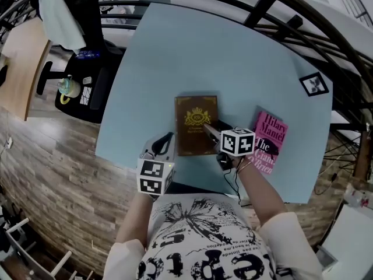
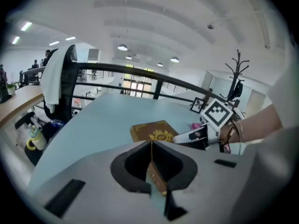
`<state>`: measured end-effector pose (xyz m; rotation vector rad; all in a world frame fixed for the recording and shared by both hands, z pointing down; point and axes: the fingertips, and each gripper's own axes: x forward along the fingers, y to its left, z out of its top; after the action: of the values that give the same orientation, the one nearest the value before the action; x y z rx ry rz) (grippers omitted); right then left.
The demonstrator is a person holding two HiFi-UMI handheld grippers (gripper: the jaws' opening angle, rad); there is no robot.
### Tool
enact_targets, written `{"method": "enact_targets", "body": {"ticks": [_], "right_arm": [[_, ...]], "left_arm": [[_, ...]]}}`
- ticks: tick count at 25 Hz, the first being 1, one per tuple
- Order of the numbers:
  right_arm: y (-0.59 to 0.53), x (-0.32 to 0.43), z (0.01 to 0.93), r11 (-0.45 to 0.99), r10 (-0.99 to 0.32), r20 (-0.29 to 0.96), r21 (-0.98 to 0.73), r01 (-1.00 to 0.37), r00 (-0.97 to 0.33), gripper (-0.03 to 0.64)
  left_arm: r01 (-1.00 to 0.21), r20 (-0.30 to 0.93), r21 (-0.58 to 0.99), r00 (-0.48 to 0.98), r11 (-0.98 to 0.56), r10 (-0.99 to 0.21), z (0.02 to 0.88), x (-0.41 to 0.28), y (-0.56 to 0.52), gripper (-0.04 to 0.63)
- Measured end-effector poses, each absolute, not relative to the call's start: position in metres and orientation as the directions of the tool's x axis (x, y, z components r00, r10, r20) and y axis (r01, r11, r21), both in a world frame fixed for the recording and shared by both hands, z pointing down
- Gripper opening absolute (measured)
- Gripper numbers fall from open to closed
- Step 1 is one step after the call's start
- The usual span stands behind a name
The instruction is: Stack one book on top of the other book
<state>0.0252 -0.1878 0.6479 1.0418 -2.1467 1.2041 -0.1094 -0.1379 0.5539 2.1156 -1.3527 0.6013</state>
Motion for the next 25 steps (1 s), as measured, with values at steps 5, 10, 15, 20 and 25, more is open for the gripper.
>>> {"method": "enact_targets", "body": {"ticks": [5, 10, 15, 20, 25], "right_arm": [[-0.188, 0.025, 0.647, 0.33, -0.4, 0.689, -0.506, -0.797, -0.604, 0.229], [-0.185, 0.026, 0.647, 0.275, -0.434, 0.681, -0.523, -0.807, -0.589, 0.229], [-0.185, 0.027, 0.648, 0.245, -0.454, 0.679, -0.527, -0.814, -0.577, 0.23], [-0.184, 0.028, 0.647, 0.223, -0.471, 0.678, -0.528, -0.819, -0.565, 0.232], [-0.183, 0.028, 0.647, 0.207, -0.49, 0.673, -0.527, -0.824, -0.554, 0.23]], "left_arm": [[-0.892, 0.73, 0.392, 0.451, -0.227, -0.514, 0.588, -0.1, -0.135, 0.054], [-0.863, 0.749, 0.502, 0.465, -0.055, -0.472, 0.618, -0.105, -0.147, 0.238], [-0.838, 0.758, 0.544, 0.512, -0.042, -0.405, 0.645, -0.096, -0.151, 0.261], [-0.815, 0.757, 0.577, 0.556, -0.047, -0.343, 0.653, -0.086, -0.157, 0.27], [-0.771, 0.729, 0.631, 0.627, -0.085, -0.274, 0.655, -0.073, -0.157, 0.268]]}}
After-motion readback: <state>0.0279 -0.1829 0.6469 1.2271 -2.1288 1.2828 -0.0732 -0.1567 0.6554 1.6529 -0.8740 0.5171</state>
